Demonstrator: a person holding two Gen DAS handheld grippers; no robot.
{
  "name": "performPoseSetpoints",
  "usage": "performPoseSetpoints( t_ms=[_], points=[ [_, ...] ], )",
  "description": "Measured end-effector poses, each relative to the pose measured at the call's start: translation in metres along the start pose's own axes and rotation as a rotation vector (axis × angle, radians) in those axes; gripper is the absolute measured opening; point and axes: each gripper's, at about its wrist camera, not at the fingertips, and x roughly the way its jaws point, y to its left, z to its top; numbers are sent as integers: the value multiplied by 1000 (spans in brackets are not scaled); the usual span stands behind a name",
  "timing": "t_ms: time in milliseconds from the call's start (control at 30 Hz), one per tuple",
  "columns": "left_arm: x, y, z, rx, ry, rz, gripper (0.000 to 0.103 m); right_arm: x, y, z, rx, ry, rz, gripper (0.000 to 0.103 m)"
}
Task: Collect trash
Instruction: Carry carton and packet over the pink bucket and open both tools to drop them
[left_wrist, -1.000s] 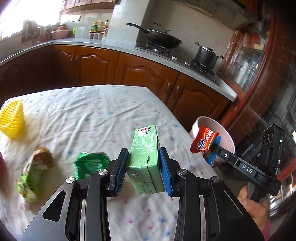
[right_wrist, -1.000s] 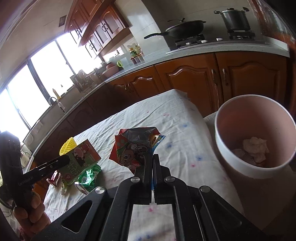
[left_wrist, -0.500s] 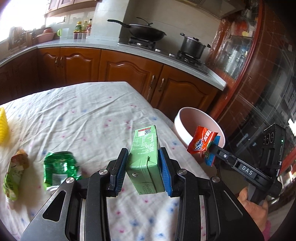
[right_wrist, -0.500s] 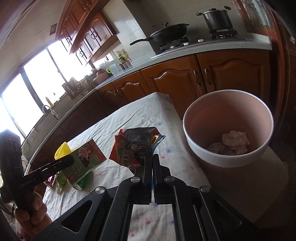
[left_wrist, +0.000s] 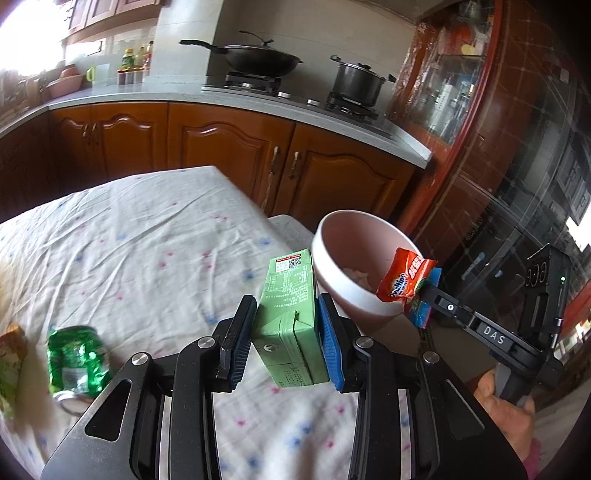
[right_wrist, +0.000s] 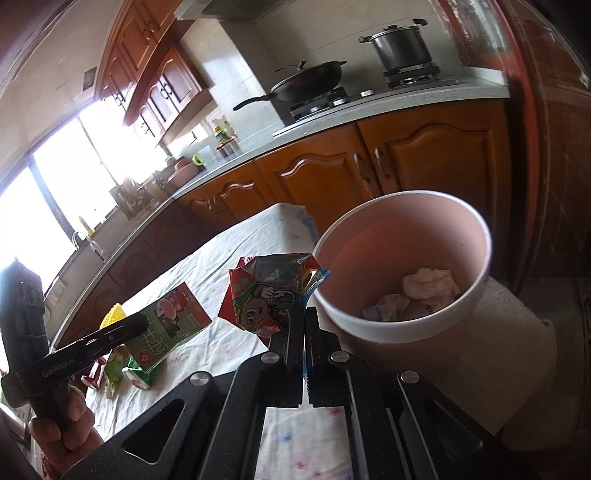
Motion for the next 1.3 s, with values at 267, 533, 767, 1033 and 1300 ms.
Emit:
performPoseSetpoints(
  t_ms=[267,533,767,1033,1300],
  points=[
    [21,-38,22,73,2,-32,33,-6,-29,11,35,-22,-42,1],
    [52,-73,46,128,13,-59,33,-8,-53,33,32,-35,-92,1],
    [93,-97,64,167,44,-55,33,5,-73,51,27,-10,-146,1],
    [126,-104,64,171,94,-45,33,20,-86,56,14,33,-169,1],
    [142,-107,57,193,133,-47,33,28,-93,59,13,57,-182,1]
  ],
)
